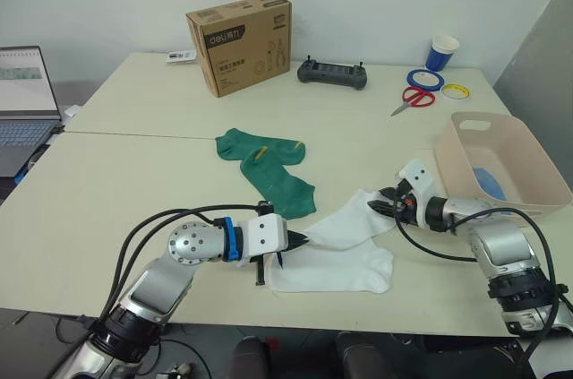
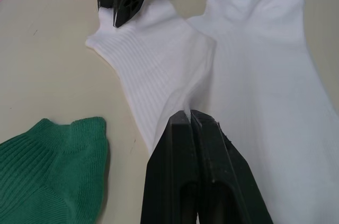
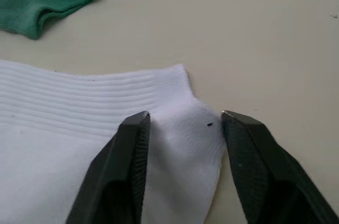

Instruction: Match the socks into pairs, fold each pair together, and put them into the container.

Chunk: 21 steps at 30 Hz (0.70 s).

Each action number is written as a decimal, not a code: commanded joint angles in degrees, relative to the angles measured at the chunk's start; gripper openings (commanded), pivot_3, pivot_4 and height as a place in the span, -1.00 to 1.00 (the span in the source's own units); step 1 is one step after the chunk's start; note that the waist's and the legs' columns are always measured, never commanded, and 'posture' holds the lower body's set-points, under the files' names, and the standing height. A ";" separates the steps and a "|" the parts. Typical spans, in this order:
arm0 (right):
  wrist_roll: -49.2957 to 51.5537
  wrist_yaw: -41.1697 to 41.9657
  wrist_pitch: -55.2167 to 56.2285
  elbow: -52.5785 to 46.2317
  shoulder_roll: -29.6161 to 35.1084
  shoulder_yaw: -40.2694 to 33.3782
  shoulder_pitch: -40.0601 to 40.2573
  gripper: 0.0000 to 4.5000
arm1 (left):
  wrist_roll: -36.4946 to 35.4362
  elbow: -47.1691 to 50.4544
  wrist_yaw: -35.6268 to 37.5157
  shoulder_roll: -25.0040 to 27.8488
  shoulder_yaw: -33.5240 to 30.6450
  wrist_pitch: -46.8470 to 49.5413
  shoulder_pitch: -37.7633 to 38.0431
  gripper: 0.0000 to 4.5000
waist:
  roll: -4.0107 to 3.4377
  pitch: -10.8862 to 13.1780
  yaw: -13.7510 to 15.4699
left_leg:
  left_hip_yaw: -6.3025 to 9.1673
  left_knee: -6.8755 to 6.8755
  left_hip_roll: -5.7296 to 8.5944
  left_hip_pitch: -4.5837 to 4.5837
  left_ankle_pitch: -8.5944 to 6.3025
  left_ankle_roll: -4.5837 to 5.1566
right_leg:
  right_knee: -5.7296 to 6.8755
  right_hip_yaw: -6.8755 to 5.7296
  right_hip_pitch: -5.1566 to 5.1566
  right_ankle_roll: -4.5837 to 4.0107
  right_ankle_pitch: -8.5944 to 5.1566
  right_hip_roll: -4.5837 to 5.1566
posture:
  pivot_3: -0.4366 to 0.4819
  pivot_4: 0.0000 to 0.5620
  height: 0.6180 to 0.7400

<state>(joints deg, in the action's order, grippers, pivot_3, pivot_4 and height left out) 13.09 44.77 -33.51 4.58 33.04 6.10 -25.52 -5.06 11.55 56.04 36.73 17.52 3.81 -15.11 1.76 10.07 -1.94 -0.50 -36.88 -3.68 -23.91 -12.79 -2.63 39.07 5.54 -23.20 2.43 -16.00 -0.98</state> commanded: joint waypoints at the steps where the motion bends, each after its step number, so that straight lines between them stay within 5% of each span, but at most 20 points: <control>1: 0.50 -0.25 0.26 -1.77 -0.35 -1.24 -0.15 -0.54 | -0.25 1.04 0.59 0.27 -1.20 -1.08 -0.76 -1.00 | 0.00 0.00 0.00 | -0.01 0.00 0.00 0.00 0.00 0.00 | 0.00 0.01 0.00 0.00 0.00 0.00 | -0.05 -0.47 1.00; 4: 0.83 -0.10 -0.15 -1.70 -0.16 -2.08 -0.12 -0.99 | -0.43 1.11 0.91 0.52 -1.56 -1.23 -0.75 -1.00 | 0.00 0.00 0.01 | -0.01 0.00 0.00 0.00 0.00 0.00 | 0.00 0.01 0.00 0.00 0.00 0.00 | -0.05 -0.47 1.00; 12: 6.62 1.31 -9.05 -9.30 1.92 -5.67 0.91 -0.99 | -2.09 1.34 2.21 1.25 -3.72 -3.10 -0.77 -1.00 | -0.01 0.01 0.01 | 0.00 0.01 0.00 0.00 0.00 0.00 | 0.00 0.01 0.00 0.00 0.00 0.00 | -0.05 -0.47 1.00; 21: 21.42 -3.94 -33.13 -25.11 2.61 -15.78 1.91 -0.99 | -3.13 -0.83 3.81 2.07 -6.59 -10.35 -1.11 -1.00 | -0.01 0.01 0.04 | 0.01 0.01 0.00 -0.01 0.00 0.00 | 0.00 0.00 0.00 0.00 0.00 0.01 | -0.05 -0.47 1.00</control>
<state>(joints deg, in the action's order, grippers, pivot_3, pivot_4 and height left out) 31.67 42.06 -63.55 -16.98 35.33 -7.13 -23.24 -6.75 10.23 59.53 38.60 12.92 -4.49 -15.57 1.75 10.08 -1.90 -0.50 -36.87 -3.69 -23.92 -12.79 -2.63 39.07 5.55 -23.20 2.43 -16.00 -0.97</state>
